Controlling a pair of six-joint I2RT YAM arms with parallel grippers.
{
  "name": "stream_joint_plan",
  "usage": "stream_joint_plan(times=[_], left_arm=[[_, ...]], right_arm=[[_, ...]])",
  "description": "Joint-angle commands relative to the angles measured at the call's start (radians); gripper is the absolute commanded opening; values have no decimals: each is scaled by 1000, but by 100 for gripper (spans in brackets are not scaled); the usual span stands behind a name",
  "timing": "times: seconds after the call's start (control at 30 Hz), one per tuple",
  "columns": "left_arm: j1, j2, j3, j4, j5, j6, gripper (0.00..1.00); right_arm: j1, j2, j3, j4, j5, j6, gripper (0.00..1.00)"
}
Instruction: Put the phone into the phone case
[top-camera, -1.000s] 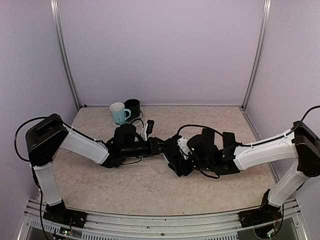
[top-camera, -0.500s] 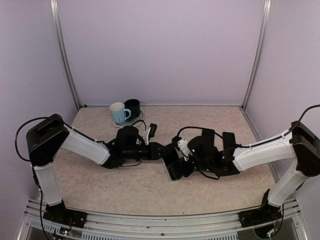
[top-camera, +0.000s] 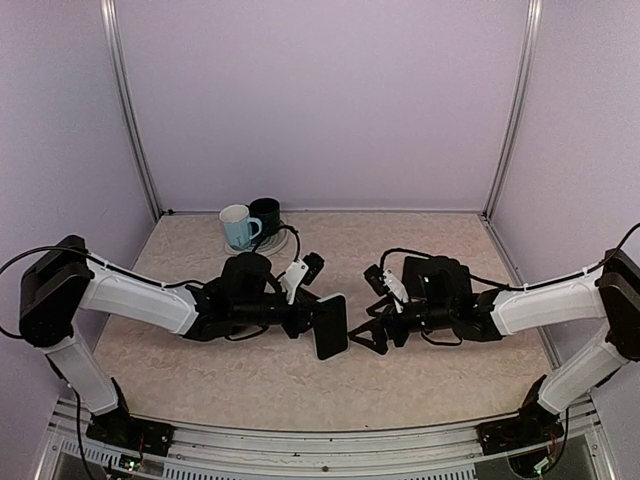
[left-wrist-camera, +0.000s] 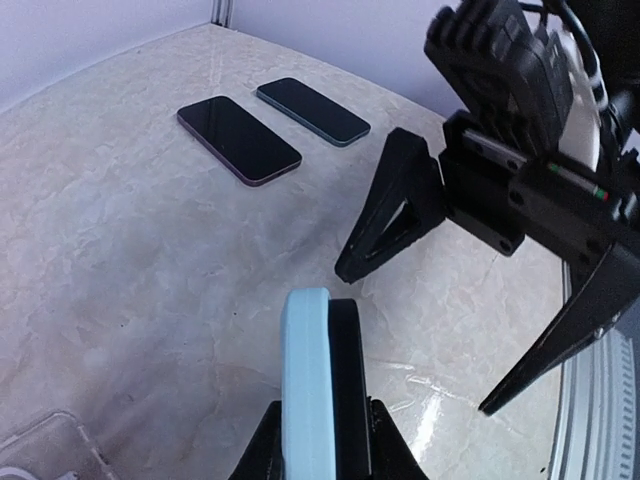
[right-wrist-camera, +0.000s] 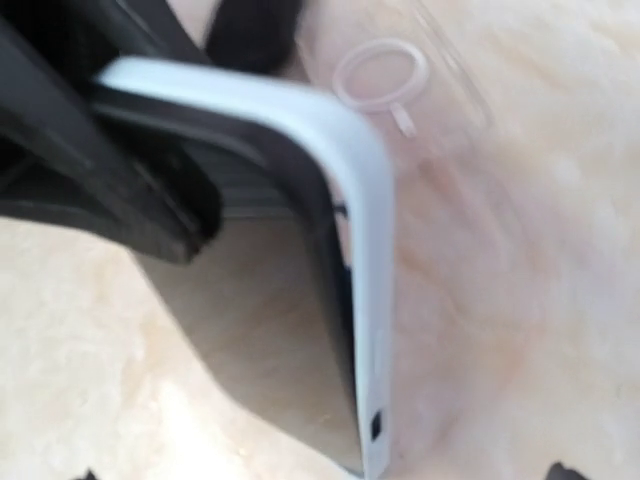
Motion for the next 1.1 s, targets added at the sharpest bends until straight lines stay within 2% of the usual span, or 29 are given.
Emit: stream_joint_plan(times=[0.0,0.07,0.2,0.4,0.43,0.57,0.7,0.83,0.87,0.97,1.0,1.03,1.07], left_arm=[[-30,-86,-48,-6,-9,200,0],[-50,-117,-53,-1,-4,215,0],[-98,-193,-30,-39,32,242,0],[-127,-274,-22,-77,37,263,0],[-129,-285,-22,-83,46,261,0],[-144,-336,-24,-88,83,247,0],[-160,-376,-13,-86,95,241,0],[-178,-394,18,-105,109,234,0],[-180,-399,28,-116,107,229,4],[-183,-421,52,-151,54,190,77],[-184,-435,35,-140,39,186,92],[-187,-457,12,-118,27,185,96],[-188,-469,-15,-89,21,185,97]], right_arm=[[-13,-50,-38,156,-156,-171,96],[-13,-58,-59,200,-195,-256,93],[11,-33,-25,201,-233,-288,84],[92,-16,-12,214,-216,-342,79],[99,-14,-10,215,-210,-342,73],[114,-15,5,230,-236,-330,33],[124,-56,44,165,-266,-338,0],[126,-149,82,105,-284,-323,0],[126,-176,93,90,-281,-319,0],[126,-265,124,37,-246,-290,0],[125,-290,129,27,-244,-279,0],[123,-311,139,23,-243,-266,0],[123,-328,153,16,-251,-255,0]])
